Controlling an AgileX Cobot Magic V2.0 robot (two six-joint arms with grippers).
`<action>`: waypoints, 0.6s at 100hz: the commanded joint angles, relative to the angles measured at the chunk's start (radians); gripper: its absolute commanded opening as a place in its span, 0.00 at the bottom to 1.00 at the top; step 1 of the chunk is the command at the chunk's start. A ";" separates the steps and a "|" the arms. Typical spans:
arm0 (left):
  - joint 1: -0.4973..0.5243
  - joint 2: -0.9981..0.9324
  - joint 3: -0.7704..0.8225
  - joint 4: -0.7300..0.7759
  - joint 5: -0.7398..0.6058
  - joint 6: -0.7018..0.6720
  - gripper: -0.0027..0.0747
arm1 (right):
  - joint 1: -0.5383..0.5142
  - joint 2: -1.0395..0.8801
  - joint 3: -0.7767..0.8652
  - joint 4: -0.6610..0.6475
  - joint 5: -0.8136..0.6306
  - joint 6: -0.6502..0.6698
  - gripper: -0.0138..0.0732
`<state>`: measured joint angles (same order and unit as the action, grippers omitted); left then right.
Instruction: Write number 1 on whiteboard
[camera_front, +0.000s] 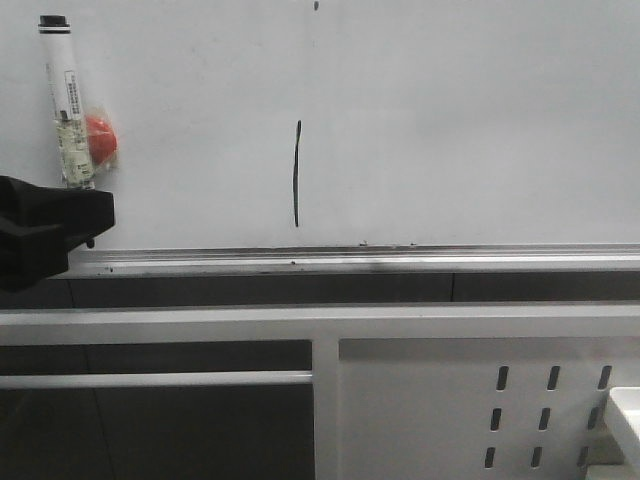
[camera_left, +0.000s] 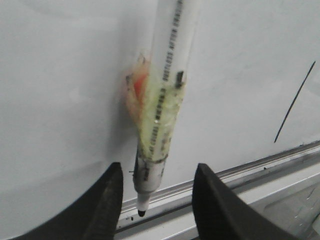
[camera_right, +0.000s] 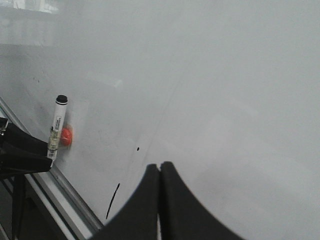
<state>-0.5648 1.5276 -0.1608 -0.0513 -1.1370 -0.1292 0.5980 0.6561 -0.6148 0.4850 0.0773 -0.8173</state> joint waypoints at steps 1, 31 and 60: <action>-0.004 -0.035 0.002 0.018 -0.224 -0.006 0.43 | -0.004 0.002 -0.026 -0.006 -0.077 0.000 0.08; -0.004 -0.206 0.110 -0.015 -0.224 0.004 0.31 | -0.004 -0.009 -0.026 -0.007 -0.063 0.000 0.08; -0.004 -0.396 0.161 0.102 -0.195 0.108 0.01 | -0.004 -0.192 -0.010 -0.007 0.086 0.000 0.08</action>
<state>-0.5648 1.1761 0.0006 0.0457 -1.1370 -0.0306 0.5980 0.5180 -0.6109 0.4828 0.1579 -0.8173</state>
